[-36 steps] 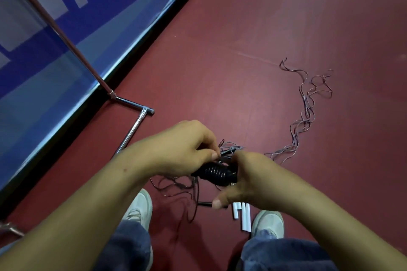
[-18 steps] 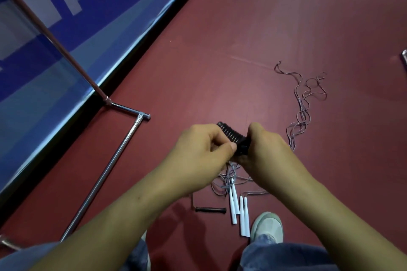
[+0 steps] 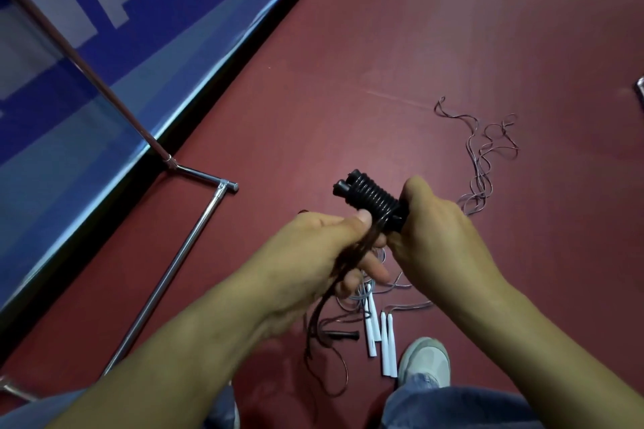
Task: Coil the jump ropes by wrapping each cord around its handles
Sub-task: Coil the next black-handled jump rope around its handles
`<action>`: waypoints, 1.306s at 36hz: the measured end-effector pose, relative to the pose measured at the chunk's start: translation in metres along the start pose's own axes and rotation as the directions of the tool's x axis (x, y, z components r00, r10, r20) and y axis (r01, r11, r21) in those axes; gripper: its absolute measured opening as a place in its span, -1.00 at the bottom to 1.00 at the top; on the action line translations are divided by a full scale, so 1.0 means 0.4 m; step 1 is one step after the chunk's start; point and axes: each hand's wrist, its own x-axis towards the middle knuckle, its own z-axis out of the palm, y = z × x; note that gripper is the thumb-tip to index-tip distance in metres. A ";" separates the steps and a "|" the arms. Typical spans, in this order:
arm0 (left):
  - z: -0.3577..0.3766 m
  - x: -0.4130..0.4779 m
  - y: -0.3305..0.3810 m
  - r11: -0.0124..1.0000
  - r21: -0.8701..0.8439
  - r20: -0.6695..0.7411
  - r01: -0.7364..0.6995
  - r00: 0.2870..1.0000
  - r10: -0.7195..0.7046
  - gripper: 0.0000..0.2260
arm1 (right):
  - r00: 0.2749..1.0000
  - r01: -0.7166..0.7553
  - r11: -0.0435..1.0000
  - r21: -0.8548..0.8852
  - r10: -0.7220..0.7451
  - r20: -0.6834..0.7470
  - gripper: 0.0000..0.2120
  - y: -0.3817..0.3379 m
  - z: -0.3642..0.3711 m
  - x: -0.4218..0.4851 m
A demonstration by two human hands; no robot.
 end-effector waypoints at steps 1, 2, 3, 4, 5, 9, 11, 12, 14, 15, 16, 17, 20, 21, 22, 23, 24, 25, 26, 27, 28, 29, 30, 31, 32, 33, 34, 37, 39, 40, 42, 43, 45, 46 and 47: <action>-0.004 0.002 0.001 0.999 -0.032 0.006 0.018 1.000 -0.018 -0.67 | 1.000 0.006 1.000 -0.005 -0.006 0.005 -0.67 0.000 0.001 -0.001; -0.008 0.004 0.001 0.998 -0.042 0.011 0.038 0.999 -0.038 -0.70 | 1.000 0.010 1.000 -0.008 -0.010 0.015 -0.67 -0.002 0.001 -0.002; -0.012 0.005 0.001 0.997 -0.041 0.017 0.064 0.998 -0.063 -0.75 | 0.999 0.018 1.000 -0.010 -0.018 0.027 -0.66 -0.003 0.001 -0.004; -0.014 0.006 0.000 0.995 -0.038 0.025 0.088 0.996 -0.087 -0.79 | 0.999 0.027 1.000 -0.011 -0.027 0.036 -0.65 -0.003 0.001 -0.005; -0.015 0.007 -0.002 0.994 -0.041 0.030 0.102 0.994 -0.101 -0.81 | 0.999 0.035 0.999 -0.011 -0.035 0.042 -0.64 -0.003 0.001 -0.006; -0.015 0.008 -0.005 1.000 0.018 0.013 0.023 1.000 -0.023 -0.82 | 0.998 0.032 0.999 -0.017 -0.031 0.057 -0.66 0.006 -0.001 0.001; -0.009 0.004 -0.001 0.996 0.081 0.007 -0.040 0.999 0.040 -0.84 | 0.998 0.023 1.000 -0.005 -0.023 0.064 -0.71 0.011 -0.004 0.008; -0.007 0.001 0.002 0.992 0.108 0.003 -0.065 0.998 0.065 -0.83 | 0.997 0.018 1.000 0.004 -0.018 0.071 -0.72 0.012 -0.006 0.011; -0.006 -0.001 0.004 0.981 0.169 -0.020 -0.097 0.995 0.102 -0.81 | 0.994 -0.010 1.000 0.017 0.009 0.107 -0.68 0.014 -0.011 0.017; -0.008 -0.001 0.002 0.974 0.201 -0.045 -0.105 0.992 0.116 -0.80 | 0.991 -0.034 0.999 0.016 0.032 0.133 -0.64 0.016 -0.013 0.021; -0.011 0.001 0.000 0.963 0.245 -0.074 -0.114 0.988 0.136 -0.79 | 0.987 -0.058 0.998 0.011 0.055 0.153 -0.61 0.015 -0.016 0.024; -0.016 0.004 -0.002 0.944 0.303 -0.100 -0.129 0.981 0.166 -0.78 | 0.983 -0.080 0.997 0.007 0.078 0.167 -0.57 0.015 -0.019 0.027; -0.027 0.009 0.000 0.908 0.374 -0.143 -0.190 0.955 0.259 -0.77 | 0.977 -0.093 0.996 -0.011 0.094 0.190 -0.47 0.004 -0.030 0.029; -0.030 0.009 0.002 0.910 0.361 -0.150 -0.204 0.950 0.273 -0.78 | 0.976 -0.094 0.995 -0.012 0.095 0.197 -0.47 -0.001 -0.033 0.029; -0.031 0.010 0.005 0.909 0.356 -0.153 -0.216 0.946 0.285 -0.79 | 0.974 -0.101 0.995 -0.005 0.100 0.203 -0.47 -0.005 -0.036 0.028; -0.031 0.009 0.007 0.902 0.369 -0.154 -0.224 0.942 0.297 -0.80 | 0.972 -0.109 0.994 0.003 0.106 0.210 -0.47 -0.007 -0.038 0.028; -0.031 0.007 0.009 0.890 0.393 -0.157 -0.232 0.936 0.314 -0.82 | 0.970 -0.114 0.993 0.006 0.110 0.216 -0.45 -0.010 -0.040 0.028; -0.034 0.007 0.011 0.878 0.414 -0.171 -0.240 0.927 0.334 -0.83 | 0.969 -0.113 0.994 0.003 0.110 0.219 -0.44 -0.009 -0.041 0.028; -0.039 0.007 0.012 0.874 0.422 -0.200 -0.242 0.915 0.350 -0.84 | 0.970 -0.107 0.994 0.000 0.104 0.219 -0.44 -0.009 -0.043 0.026; -0.047 0.009 0.013 0.879 0.413 -0.239 -0.240 0.902 0.359 -0.84 | 0.972 -0.099 0.995 0.006 0.095 0.214 -0.46 -0.007 -0.044 0.024; -0.056 0.011 0.015 0.887 0.394 -0.272 -0.241 0.891 0.363 -0.84 | 0.975 -0.088 0.996 0.019 0.082 0.207 -0.49 -0.005 -0.046 0.020; -0.065 0.013 0.016 0.894 0.374 -0.291 -0.248 0.884 0.367 -0.83 | 0.977 -0.078 0.996 0.032 0.070 0.202 -0.52 -0.005 -0.047 0.017; -0.069 0.014 0.015 0.897 0.360 -0.295 -0.258 0.880 0.372 -0.83 | 0.978 -0.070 0.997 0.040 0.061 0.201 -0.52 -0.005 -0.048 0.014; -0.067 0.012 0.013 0.897 0.350 -0.291 -0.272 0.878 0.380 -0.82 | 0.978 -0.066 0.997 0.046 0.055 0.201 -0.52 -0.004 -0.047 0.013; -0.060 0.008 0.010 0.895 0.341 -0.284 -0.287 0.876 0.389 -0.82 | 0.978 -0.064 0.997 0.048 0.054 0.199 -0.53 -0.003 -0.044 0.014; -0.049 0.005 0.004 0.895 0.331 -0.276 -0.299 0.876 0.395 -0.82 | 0.979 -0.070 0.996 0.047 0.059 0.196 -0.54 -0.001 -0.039 0.016; -0.037 0.002 -0.002 0.897 0.320 -0.271 -0.305 0.878 0.395 -0.83 | 0.978 -0.075 0.996 0.040 0.066 0.196 -0.56 0.000 -0.035 0.018; -0.011 -0.006 -0.011 0.905 0.281 -0.268 -0.320 0.879 0.394 -0.84 | 0.981 -0.054 0.999 0.009 0.051 0.189 -0.63 -0.001 -0.025 0.016; 0.000 -0.007 -0.016 0.911 0.244 -0.265 -0.332 0.881 0.392 -0.82 | 0.986 -0.015 1.000 -0.008 0.016 0.164 -0.67 -0.005 -0.023 0.013; 0.009 -0.010 -0.022 0.913 0.236 -0.257 -0.332 0.885 0.388 -0.81 | 0.989 0.003 1.000 -0.027 0.001 0.147 -0.68 -0.004 -0.021 0.012; 0.028 -0.017 -0.036 0.916 0.244 -0.237 -0.318 0.897 0.374 -0.80 | 0.993 0.015 0.997 -0.075 -0.006 0.119 -0.64 0.001 -0.018 0.015; 0.035 -0.019 -0.043 0.920 0.252 -0.235 -0.301 0.903 0.360 -0.81 | 0.994 0.011 0.996 -0.083 -0.002 0.110 -0.61 0.004 -0.016 0.018; 0.033 -0.015 -0.052 0.931 0.253 -0.242 -0.262 0.915 0.323 -0.82 | 0.993 0.005 0.998 -0.063 0.002 0.116 -0.60 0.013 -0.011 0.026; 0.025 -0.013 -0.053 0.941 0.239 -0.252 -0.240 0.920 0.299 -0.82 | 0.992 0.002 0.999 -0.046 0.003 0.124 -0.61 0.015 -0.009 0.029; 0.019 -0.012 -0.053 0.951 0.216 -0.253 -0.221 0.928 0.273 -0.79 | 0.992 0.000 1.000 -0.029 0.004 0.126 -0.62 0.018 -0.008 0.030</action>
